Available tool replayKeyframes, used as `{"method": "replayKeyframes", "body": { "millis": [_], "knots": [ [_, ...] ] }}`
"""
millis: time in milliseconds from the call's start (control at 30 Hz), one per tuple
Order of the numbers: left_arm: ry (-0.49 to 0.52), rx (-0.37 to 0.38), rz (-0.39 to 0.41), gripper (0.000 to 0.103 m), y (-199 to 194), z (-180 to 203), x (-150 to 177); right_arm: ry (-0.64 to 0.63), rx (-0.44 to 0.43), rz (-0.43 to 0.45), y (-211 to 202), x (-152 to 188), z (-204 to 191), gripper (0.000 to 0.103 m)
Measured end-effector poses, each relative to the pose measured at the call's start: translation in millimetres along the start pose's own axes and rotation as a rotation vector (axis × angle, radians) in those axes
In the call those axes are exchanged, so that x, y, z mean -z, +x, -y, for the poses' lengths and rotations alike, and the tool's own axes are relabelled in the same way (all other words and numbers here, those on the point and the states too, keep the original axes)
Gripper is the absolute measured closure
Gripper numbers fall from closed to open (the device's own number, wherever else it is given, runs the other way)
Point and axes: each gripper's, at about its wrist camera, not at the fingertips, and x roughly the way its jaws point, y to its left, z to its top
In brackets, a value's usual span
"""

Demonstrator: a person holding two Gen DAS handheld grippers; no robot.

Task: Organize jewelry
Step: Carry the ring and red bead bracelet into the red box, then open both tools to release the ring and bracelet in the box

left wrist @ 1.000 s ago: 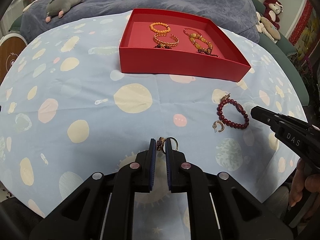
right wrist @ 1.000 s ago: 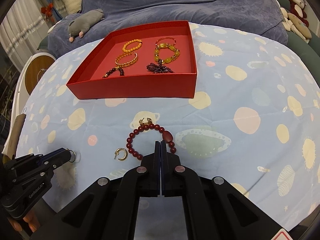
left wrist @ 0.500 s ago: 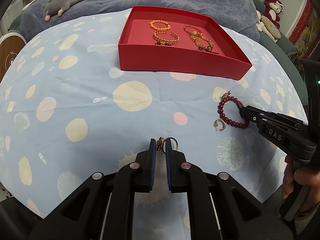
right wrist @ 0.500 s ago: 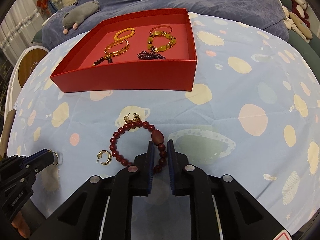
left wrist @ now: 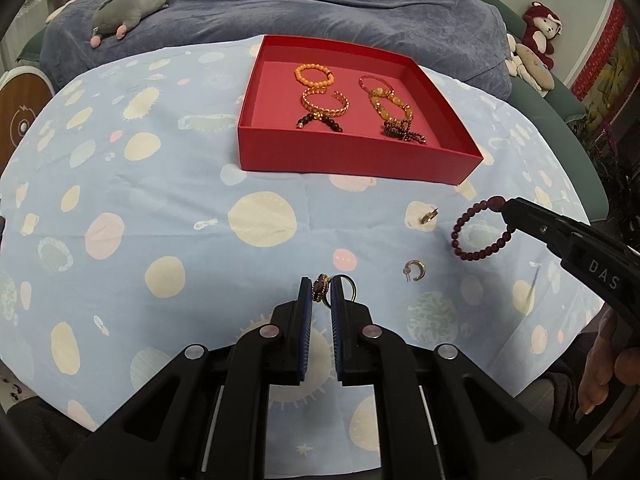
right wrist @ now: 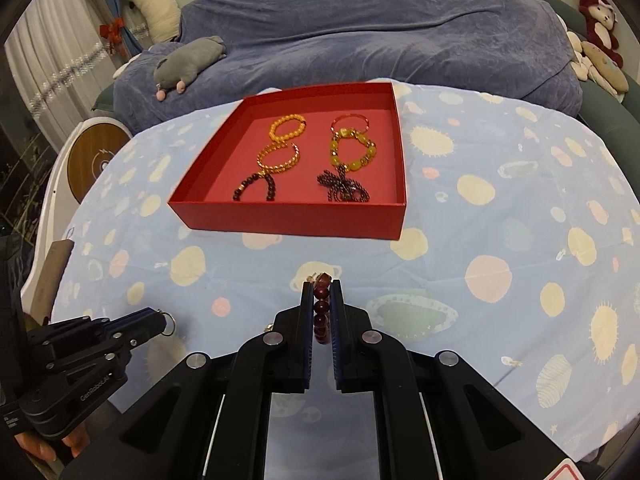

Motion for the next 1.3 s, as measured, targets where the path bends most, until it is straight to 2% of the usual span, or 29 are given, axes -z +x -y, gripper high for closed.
{"method": "replayKeyframes", "body": {
  "millis": [167, 367, 600, 733, 1033, 1300],
  "knots": [
    [0.025, 0.014, 0.021, 0.094, -13.4, 3.6, -20.2, -0.013, -0.024, 0.037, -18.3, -21.9, -6.8, 0.095],
    [0.061, 0.037, 0.072, 0.094, -21.9, 7.8, -68.4, -0.032, -0.055, 0.075, -19.6, -61.6, -11.4, 0.095],
    [0.066, 0.098, 0.100, 0.094, -4.4, 8.4, -135.8, -0.038, -0.085, 0.082, 9.7, -111.1, -16.6, 0.095],
    [0.067, 0.107, 0.088, 0.094, 20.4, 5.9, -160.7, -0.005, -0.121, 0.061, 37.3, -130.0, -16.0, 0.095],
    [0.055, 0.077, 0.010, 0.094, 84.9, -7.9, -174.5, 0.064, -0.138, -0.017, 103.0, -137.2, -4.7, 0.095],
    [0.074, 0.037, -0.023, 0.094, 112.4, -13.8, -170.5, 0.076, -0.082, -0.070, 135.3, -123.3, 16.1, 0.095]
  ]
}}
